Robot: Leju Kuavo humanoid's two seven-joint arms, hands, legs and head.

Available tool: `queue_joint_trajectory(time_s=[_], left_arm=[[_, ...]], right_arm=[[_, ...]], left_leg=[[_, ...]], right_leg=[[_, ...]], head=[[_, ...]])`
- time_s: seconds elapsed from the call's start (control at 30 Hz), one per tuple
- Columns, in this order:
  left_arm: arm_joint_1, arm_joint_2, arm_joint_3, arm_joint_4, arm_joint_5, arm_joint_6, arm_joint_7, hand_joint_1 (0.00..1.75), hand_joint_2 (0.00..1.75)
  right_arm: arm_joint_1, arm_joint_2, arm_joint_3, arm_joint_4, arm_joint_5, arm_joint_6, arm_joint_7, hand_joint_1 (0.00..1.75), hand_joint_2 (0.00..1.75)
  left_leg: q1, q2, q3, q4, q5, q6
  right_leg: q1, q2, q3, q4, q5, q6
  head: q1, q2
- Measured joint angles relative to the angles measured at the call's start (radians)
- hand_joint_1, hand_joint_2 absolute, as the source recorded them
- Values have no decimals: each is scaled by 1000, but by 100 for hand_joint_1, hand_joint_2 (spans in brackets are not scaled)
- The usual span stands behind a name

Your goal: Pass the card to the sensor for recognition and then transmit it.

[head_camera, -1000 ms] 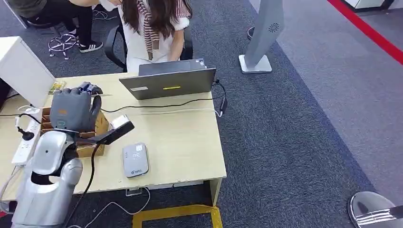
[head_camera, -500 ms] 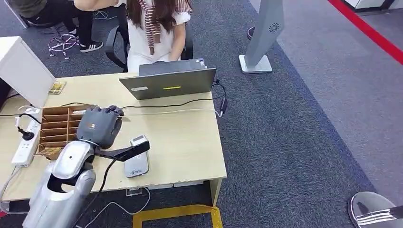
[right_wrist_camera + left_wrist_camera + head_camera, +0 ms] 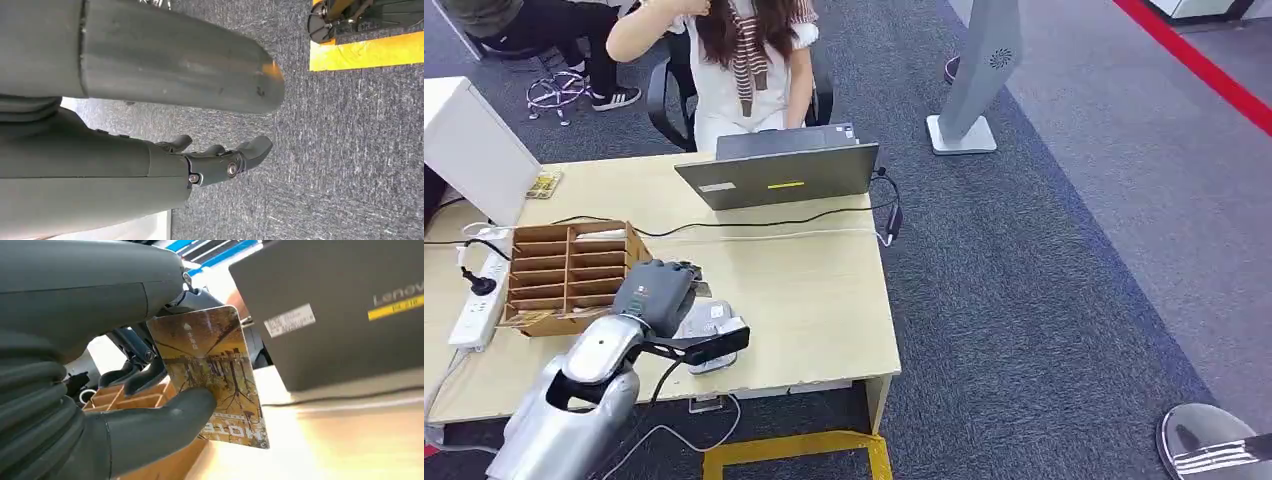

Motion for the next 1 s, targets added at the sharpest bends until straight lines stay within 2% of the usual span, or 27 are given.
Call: queue_joint_trajectory(time_s=[0.6, 1.0], left_arm=[[0, 5, -39, 104, 73, -65, -2, 175, 175], [-4, 3, -51, 145, 91, -61, -2, 175, 175]], right_arm=[[-1, 0, 21, 0, -7, 0, 4, 0, 0], [-1, 0, 38, 0, -13, 0, 5, 0, 0]], left_leg=[[0, 0, 0, 0, 0, 0], [0, 0, 0, 0, 0, 0]], right_leg=[[0, 0, 0, 0, 0, 0], [0, 0, 1, 0, 0, 0]], head=[[0, 0], [0, 0]])
